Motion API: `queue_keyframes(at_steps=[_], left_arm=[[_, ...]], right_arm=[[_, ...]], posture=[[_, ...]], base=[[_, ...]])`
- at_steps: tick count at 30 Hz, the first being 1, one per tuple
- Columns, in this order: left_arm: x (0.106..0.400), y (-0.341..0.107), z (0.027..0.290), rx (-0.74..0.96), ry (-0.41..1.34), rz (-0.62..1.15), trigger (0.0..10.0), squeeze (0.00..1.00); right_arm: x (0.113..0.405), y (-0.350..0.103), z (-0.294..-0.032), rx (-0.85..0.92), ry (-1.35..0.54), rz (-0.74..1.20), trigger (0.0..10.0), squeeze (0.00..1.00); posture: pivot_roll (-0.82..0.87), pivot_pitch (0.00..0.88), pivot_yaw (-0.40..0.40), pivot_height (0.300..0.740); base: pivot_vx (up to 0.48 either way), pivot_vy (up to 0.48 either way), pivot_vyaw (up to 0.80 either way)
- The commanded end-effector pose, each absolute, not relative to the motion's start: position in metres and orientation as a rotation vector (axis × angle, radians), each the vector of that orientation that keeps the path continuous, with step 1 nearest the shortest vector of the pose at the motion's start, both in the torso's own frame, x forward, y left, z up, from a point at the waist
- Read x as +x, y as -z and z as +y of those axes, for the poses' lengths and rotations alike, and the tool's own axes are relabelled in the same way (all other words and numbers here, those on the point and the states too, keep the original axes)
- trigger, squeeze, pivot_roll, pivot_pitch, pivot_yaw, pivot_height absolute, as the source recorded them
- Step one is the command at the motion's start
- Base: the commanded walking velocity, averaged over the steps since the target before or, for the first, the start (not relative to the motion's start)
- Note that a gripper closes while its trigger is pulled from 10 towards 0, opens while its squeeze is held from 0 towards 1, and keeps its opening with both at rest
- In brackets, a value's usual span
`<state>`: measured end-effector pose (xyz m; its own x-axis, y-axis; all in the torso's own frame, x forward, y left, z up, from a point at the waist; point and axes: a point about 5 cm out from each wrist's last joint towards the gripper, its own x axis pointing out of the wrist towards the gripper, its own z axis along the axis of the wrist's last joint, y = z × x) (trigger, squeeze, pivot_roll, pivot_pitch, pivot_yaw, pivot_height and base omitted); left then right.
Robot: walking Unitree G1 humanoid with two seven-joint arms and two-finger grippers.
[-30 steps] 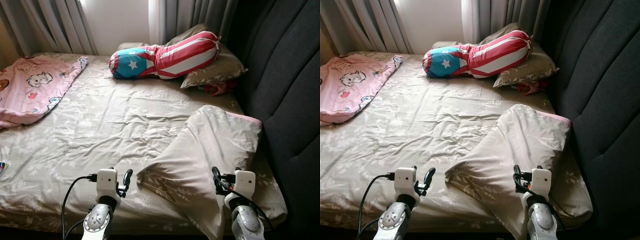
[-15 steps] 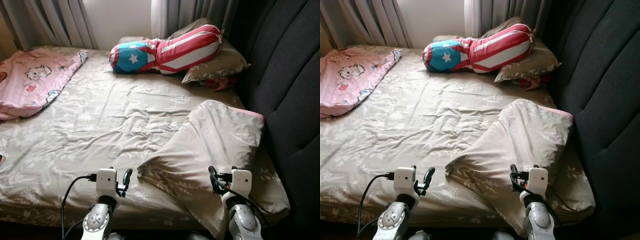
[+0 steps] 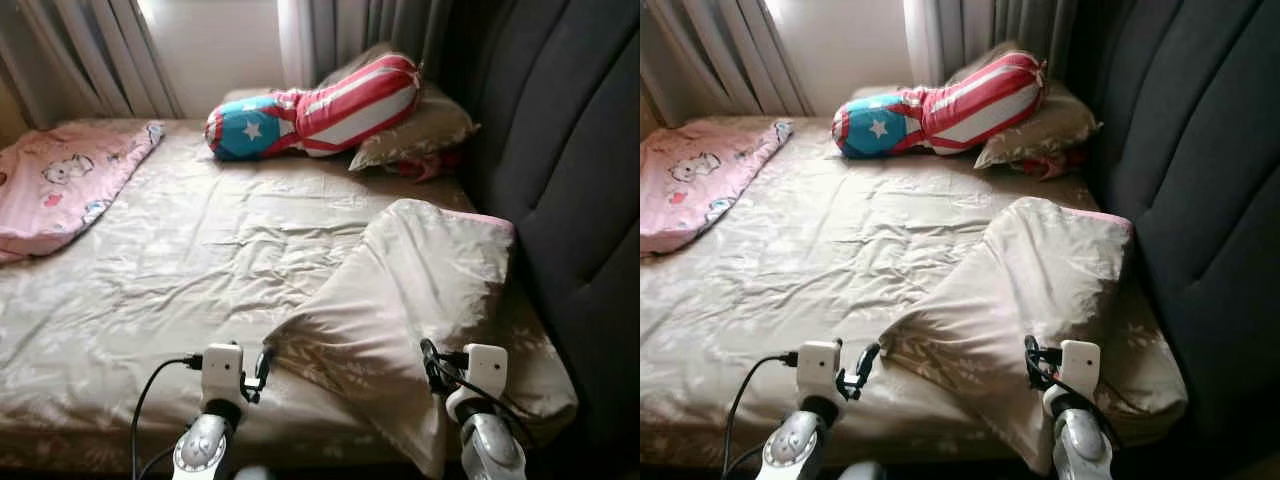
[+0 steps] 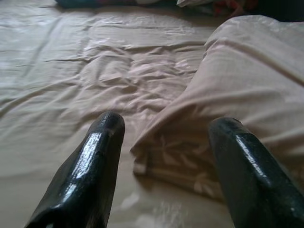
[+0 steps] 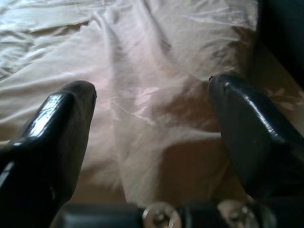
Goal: Clean up the room
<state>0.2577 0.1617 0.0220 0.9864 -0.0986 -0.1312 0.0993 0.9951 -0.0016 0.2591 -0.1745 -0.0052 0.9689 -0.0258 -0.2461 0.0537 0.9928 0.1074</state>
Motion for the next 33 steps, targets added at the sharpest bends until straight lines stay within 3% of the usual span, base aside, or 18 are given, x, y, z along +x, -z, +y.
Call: queue_keyframes(at_steps=[1,18,19,20,33], left_arm=[[0.258,-0.023,0.162,-0.008,0.09,0.133,10.0,0.0],[0.257,-0.023,0.16,-0.011,0.098,0.139,10.0,0.0],[0.257,-0.023,0.16,-0.011,0.1,0.139,10.0,0.0],[0.257,-0.023,0.159,-0.011,0.102,0.141,10.0,0.0],[0.253,-0.021,0.161,-0.009,0.109,0.154,10.0,0.0]], right_arm=[[0.262,0.003,-0.171,0.115,0.029,0.236,10.0,0.0],[0.262,0.009,-0.168,0.137,-0.009,0.276,10.0,0.0],[0.261,0.011,-0.166,0.136,-0.037,0.29,10.0,0.08],[0.26,0.012,-0.164,0.135,-0.055,0.303,10.0,1.0],[0.262,0.021,-0.165,0.235,-0.051,0.403,10.0,1.0]], posture=[[-0.08,0.006,-0.053,0.654],[-0.09,0.029,-0.053,0.654],[-0.09,0.031,-0.052,0.654],[-0.09,0.031,-0.052,0.654],[-0.07,0.052,-0.045,0.654]], base=[[0.262,0.0,0.0],[0.188,0.0,0.0],[0.0,0.0,0.0],[0.0,0.0,0.0],[0.0,0.0,0.0]])
